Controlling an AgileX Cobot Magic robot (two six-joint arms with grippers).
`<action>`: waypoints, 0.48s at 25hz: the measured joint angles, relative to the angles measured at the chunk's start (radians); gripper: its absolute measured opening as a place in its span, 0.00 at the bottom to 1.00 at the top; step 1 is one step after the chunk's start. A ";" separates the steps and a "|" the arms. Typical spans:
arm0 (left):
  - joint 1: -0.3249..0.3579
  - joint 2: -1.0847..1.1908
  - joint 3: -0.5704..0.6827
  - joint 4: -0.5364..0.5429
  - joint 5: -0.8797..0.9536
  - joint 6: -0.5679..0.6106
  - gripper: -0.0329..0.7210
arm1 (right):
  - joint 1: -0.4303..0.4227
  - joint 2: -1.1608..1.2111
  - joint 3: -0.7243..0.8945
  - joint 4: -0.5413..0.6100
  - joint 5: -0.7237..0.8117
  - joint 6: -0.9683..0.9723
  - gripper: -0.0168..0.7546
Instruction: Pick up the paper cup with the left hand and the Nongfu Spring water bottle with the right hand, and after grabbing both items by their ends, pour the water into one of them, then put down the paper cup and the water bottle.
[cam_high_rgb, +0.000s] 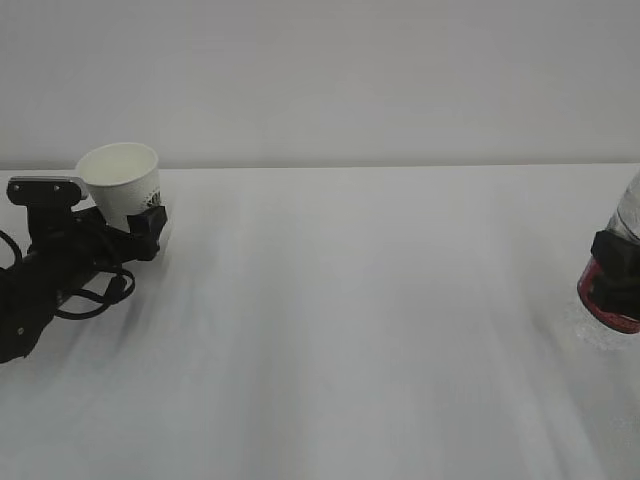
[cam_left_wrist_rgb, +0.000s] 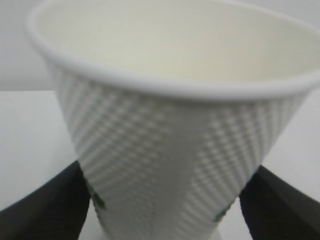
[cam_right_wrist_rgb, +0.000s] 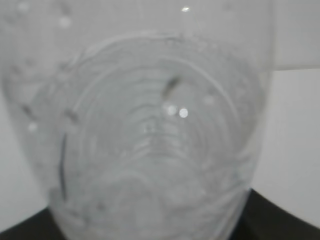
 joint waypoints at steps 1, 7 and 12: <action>0.000 0.009 -0.012 0.000 0.000 0.000 0.96 | 0.000 0.000 0.000 0.000 0.000 0.000 0.52; 0.000 0.040 -0.048 0.000 0.000 0.000 0.96 | 0.000 0.000 0.000 0.000 0.000 -0.008 0.52; 0.000 0.044 -0.069 0.000 0.000 0.000 0.96 | 0.000 0.000 0.000 0.000 0.000 -0.021 0.52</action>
